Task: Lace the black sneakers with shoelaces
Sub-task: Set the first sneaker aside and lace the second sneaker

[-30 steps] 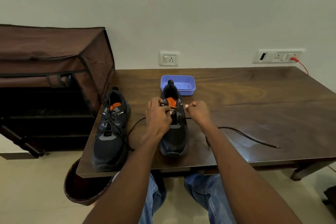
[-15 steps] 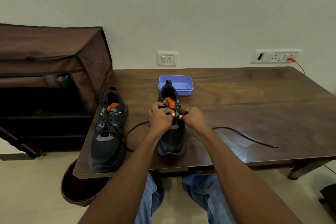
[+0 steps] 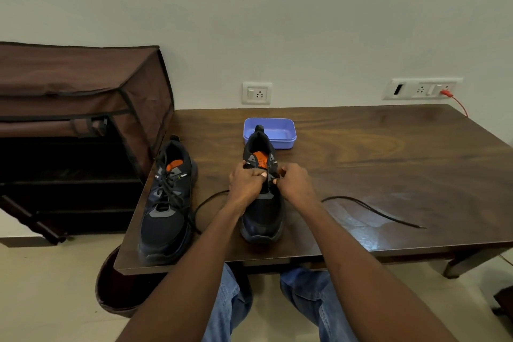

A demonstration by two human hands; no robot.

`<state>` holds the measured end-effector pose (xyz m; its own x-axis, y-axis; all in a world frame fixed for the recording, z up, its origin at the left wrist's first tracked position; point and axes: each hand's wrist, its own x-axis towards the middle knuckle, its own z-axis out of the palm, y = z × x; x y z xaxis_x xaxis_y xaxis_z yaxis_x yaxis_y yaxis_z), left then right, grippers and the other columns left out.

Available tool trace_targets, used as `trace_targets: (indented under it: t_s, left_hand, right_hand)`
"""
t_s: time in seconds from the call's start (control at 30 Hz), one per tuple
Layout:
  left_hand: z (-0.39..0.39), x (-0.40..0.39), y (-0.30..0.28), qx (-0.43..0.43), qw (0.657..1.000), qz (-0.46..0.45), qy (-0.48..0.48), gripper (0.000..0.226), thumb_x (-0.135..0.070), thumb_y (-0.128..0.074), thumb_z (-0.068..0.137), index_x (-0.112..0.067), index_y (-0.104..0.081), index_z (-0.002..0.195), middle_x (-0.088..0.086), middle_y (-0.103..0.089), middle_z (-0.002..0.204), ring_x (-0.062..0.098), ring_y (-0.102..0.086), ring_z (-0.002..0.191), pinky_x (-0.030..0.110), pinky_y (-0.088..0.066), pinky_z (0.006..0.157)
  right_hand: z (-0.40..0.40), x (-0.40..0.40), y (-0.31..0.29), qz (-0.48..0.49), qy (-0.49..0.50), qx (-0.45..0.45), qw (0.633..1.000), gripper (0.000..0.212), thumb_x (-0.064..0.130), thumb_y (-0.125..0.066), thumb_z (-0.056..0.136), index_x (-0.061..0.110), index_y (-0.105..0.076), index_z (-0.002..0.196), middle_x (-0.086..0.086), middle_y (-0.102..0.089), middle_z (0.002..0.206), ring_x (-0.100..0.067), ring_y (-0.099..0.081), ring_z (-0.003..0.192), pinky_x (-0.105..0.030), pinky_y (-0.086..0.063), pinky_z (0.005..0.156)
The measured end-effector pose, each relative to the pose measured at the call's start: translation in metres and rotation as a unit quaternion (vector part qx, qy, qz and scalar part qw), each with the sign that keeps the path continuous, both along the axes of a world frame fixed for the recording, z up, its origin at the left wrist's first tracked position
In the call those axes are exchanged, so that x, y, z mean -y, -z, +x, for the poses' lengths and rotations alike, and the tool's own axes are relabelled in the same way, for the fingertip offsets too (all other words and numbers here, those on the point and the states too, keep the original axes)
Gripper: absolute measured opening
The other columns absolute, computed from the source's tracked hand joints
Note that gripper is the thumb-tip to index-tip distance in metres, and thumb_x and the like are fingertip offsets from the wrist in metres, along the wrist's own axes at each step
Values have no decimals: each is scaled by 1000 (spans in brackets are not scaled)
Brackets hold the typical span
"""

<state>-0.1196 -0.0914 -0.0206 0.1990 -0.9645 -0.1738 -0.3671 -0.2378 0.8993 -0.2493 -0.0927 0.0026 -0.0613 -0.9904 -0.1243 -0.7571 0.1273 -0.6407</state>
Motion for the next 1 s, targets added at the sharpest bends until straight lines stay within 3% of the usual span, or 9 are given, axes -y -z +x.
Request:
trace_targets:
  t_s: [0.17,0.37,0.47,0.57,0.63,0.73,0.8,0.9,1.0]
  left_hand:
    - [14,-4,2,201,972,-69,105,38,-29,-48,103,-26,-55,141,8,-47,132,23,-49,120,38,-46,101]
    - [15,-4,-3,215,970,-87,71,33,-26,-51,102,-25,-64,132,6,-55,124,11,-51,95,27,-41,78]
    - [17,-4,-2,214,970,-89,71,32,-26,-51,102,-27,-64,131,4,-55,124,12,-52,97,27,-43,79]
    - [20,-2,2,194,974,-90,71,31,-26,-51,100,-29,-67,127,2,-58,123,15,-58,101,32,-51,84]
    - [21,-1,3,181,977,-90,75,30,-26,-51,100,-28,-68,125,2,-62,122,14,-61,93,29,-53,78]
    - [23,0,2,165,979,-89,82,29,-25,-53,100,-27,-69,125,2,-64,123,12,-62,92,28,-53,78]
    - [23,0,1,153,981,-87,83,28,-26,-55,99,-28,-69,124,1,-64,125,13,-62,101,32,-54,86]
    - [22,-2,1,149,982,-88,80,29,-27,-56,99,-26,-69,125,2,-64,124,13,-63,101,35,-55,88]
    - [23,-3,-1,141,982,-91,85,29,-24,-55,100,-23,-67,126,2,-66,122,10,-63,96,29,-54,82]
  right_hand:
    - [2,1,-7,-3,-29,11,1000,8,14,-68,90,19,-71,85,-1,-70,91,-18,-66,90,-40,-57,84]
    - [-12,3,-17,-4,-9,5,1000,13,14,-63,94,9,-69,83,-5,-66,82,-21,-62,83,-36,-51,77]
    - [-51,10,-22,-50,140,24,989,17,16,-60,96,4,-72,94,-13,-71,93,-30,-66,89,-36,-50,75]
    - [-91,9,-25,-118,354,18,928,23,15,-57,97,-1,-67,111,-21,-67,112,-39,-64,102,-39,-49,77]
    - [-104,6,-23,-126,408,-22,904,30,15,-59,95,-2,-61,120,-21,-61,123,-40,-59,112,-45,-49,89]
    - [-95,7,-16,-129,311,-146,930,34,18,-59,94,-1,-59,123,-21,-58,127,-36,-53,117,-43,-42,99]
    - [-73,10,-13,-150,163,-101,970,30,16,-62,93,5,-64,120,-16,-65,119,-30,-60,109,-40,-48,95]
    - [-25,6,-13,-47,-47,2,998,26,13,-65,93,15,-66,119,-5,-68,109,-20,-62,99,-34,-50,88]
    - [-2,4,-12,-1,-119,-66,991,2,17,-63,93,19,-64,93,-2,-66,95,-21,-61,93,-41,-50,91]
